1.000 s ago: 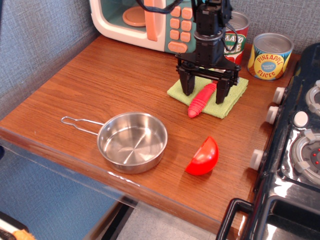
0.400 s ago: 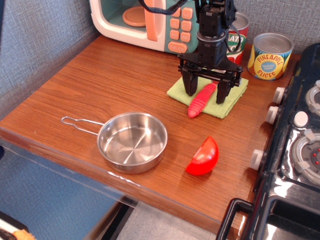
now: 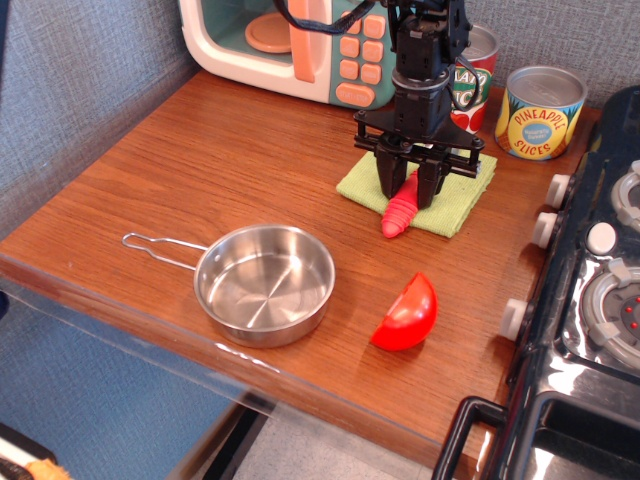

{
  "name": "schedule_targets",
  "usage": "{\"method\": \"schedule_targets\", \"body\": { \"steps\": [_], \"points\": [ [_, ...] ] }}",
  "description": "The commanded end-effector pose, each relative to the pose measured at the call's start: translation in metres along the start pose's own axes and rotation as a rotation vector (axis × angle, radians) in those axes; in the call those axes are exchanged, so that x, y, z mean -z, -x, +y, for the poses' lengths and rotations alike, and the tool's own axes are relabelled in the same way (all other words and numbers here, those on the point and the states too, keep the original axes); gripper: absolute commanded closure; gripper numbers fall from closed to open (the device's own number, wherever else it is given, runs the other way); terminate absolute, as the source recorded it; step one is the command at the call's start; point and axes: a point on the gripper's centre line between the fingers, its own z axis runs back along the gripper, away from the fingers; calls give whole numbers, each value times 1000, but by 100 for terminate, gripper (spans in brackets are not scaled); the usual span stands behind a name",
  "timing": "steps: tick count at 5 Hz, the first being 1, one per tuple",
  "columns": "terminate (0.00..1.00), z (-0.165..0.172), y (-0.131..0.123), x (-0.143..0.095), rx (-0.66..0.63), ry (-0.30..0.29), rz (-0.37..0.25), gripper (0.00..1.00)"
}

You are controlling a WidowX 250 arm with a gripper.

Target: Move the red spoon so that it's near the handle of the silver pan and on the edge of the table.

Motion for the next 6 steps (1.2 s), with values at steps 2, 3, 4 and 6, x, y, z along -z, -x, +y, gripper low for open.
{"method": "schedule_targets", "body": {
  "steps": [2, 3, 4, 6],
  "points": [
    [0, -3, -11, -58, 11, 25, -152, 100],
    [0, -3, -11, -104, 0, 62, -275, 100],
    [0, 11, 7, -122, -26, 57, -294, 100],
    [0, 103, 71, -106, -30, -36, -169, 100]
  ]
}}
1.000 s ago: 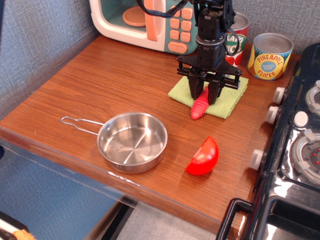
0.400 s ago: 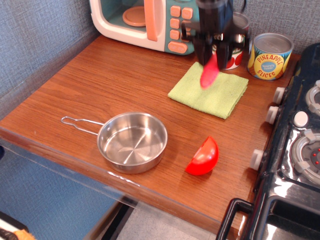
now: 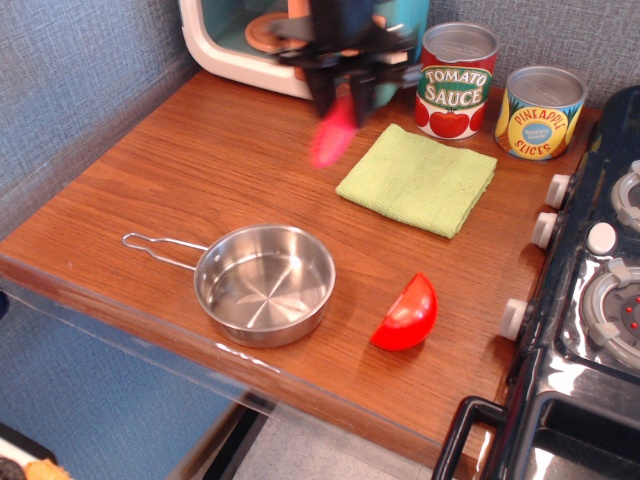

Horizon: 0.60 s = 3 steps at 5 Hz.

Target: Move the red spoon so that it's near the handle of the silver pan and on the edge of the table.

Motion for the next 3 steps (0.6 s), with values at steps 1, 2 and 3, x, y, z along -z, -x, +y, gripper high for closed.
{"method": "schedule_targets", "body": {
  "steps": [1, 2, 3],
  "points": [
    [0, 93, 56, -22, 48, -64, 45, 100],
    [0, 129, 84, -24, 41, -64, 14, 100],
    [0, 146, 105, -16, 13, -84, 11, 100]
  ]
}}
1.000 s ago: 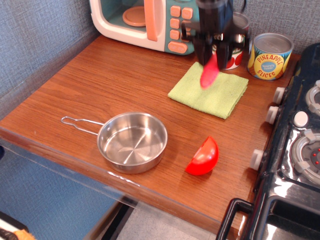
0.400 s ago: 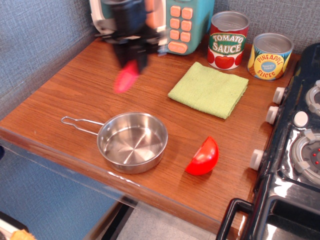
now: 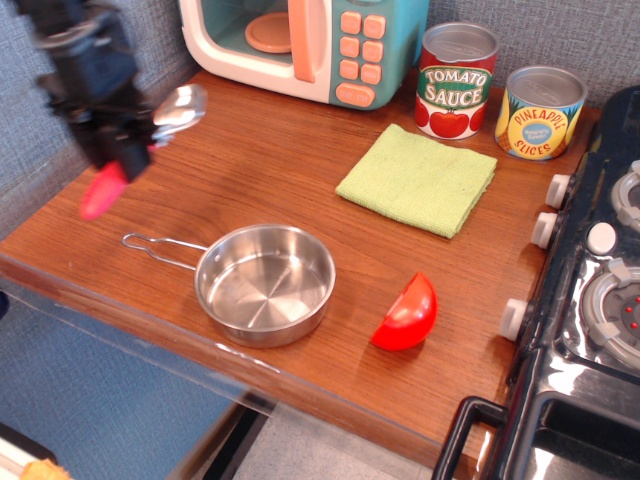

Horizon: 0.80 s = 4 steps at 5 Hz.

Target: Move the red spoon so that it's near the handle of the silver pan and on the edge of the table.

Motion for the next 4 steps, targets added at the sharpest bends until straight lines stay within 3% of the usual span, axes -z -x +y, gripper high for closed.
{"method": "schedule_targets", "body": {
  "steps": [1, 2, 3, 4],
  "points": [
    [0, 20, 8, 13, -51, -57, -29, 100],
    [0, 29, -6, 29, -59, -56, -5, 100],
    [0, 40, -14, 38, 10, -75, 30, 100],
    [0, 42, -7, 48, 183, -45, 62, 100]
  ]
}}
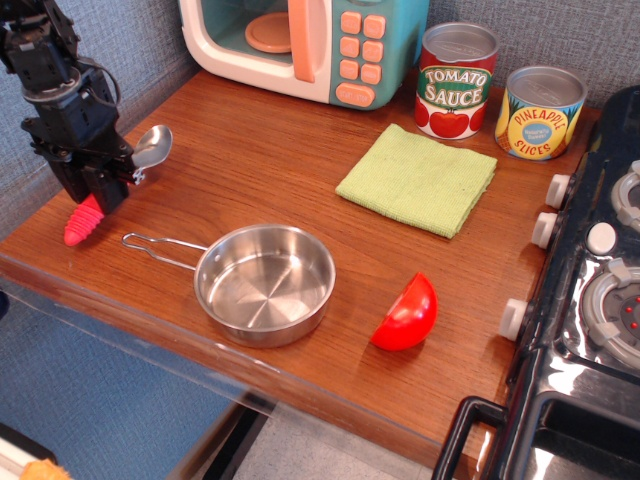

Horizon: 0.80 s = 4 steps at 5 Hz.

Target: Move the red spoon so that it's near the handle of the silver pan and on the edge of the table.

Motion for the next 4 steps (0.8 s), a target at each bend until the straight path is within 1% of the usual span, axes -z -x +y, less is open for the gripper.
{"method": "schedule_targets", "body": {
  "steps": [1, 2, 3, 4],
  "points": [
    [0, 1, 9, -9, 282, 29, -7, 100],
    [0, -3, 12, -20, 275, -2, -28, 100],
    [0, -3, 23, -25, 166, -44, -20, 100],
    [0, -4, 29, -29, 126, -62, -9, 100]
  ]
}}
